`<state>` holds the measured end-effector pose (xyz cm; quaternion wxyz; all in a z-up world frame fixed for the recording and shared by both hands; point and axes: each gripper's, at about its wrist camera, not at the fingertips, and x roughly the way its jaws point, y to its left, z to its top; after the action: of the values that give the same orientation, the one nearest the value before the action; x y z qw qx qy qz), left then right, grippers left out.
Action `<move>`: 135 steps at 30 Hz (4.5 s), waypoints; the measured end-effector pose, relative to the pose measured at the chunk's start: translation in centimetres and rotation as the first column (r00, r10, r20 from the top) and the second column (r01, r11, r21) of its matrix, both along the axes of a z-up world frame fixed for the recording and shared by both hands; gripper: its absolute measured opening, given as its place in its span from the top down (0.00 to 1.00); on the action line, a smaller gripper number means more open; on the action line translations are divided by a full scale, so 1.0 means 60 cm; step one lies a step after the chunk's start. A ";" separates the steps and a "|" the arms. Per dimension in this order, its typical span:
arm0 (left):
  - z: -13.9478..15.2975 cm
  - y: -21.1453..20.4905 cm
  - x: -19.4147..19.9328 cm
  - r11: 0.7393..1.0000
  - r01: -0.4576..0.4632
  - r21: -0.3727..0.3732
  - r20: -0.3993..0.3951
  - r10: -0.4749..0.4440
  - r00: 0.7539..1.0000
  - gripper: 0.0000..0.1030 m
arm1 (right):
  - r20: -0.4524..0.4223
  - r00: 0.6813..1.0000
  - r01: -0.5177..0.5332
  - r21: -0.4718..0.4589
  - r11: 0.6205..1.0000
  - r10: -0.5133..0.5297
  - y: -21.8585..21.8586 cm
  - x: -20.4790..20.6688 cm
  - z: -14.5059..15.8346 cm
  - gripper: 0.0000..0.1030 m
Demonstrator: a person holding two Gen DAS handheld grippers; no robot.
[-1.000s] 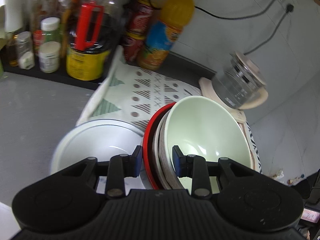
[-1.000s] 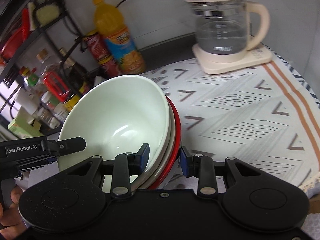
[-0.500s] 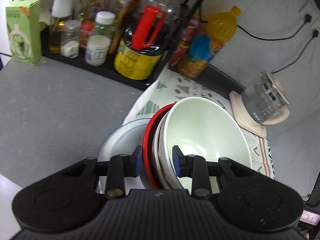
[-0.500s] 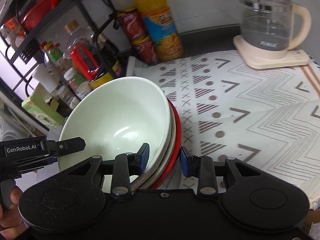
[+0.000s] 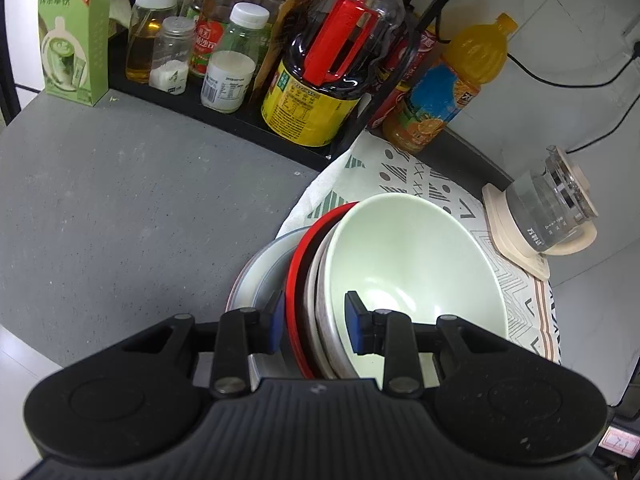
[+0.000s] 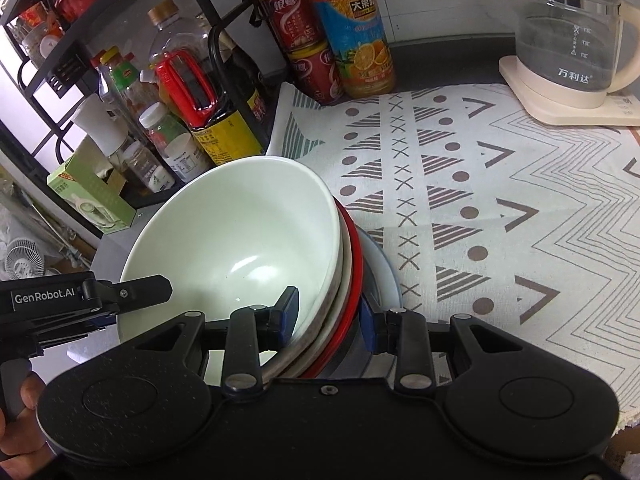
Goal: Organize plates and bowls
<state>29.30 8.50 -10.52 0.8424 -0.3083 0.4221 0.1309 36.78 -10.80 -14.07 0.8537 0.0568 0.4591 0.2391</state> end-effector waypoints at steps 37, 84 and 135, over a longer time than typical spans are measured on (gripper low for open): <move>0.095 -0.058 -0.019 0.987 0.121 0.108 0.095 -0.131 0.987 0.21 | 0.239 0.942 0.234 0.032 0.972 -0.235 -0.107 -0.098 0.105 0.08; 0.190 -0.111 -0.356 0.886 0.370 0.280 0.179 -0.426 0.887 0.01 | 0.383 0.791 0.500 0.045 0.865 -0.477 -0.175 -0.500 0.150 0.00; 0.184 -0.090 -0.436 0.868 0.379 0.322 0.141 -0.440 0.887 0.01 | 0.378 0.808 0.482 0.021 0.876 -0.453 -0.146 -0.599 0.142 0.00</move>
<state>3.13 3.13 0.51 0.9260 -0.0985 0.3635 -0.0255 0.82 -19.56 -5.56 0.9587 0.0893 0.2699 0.0105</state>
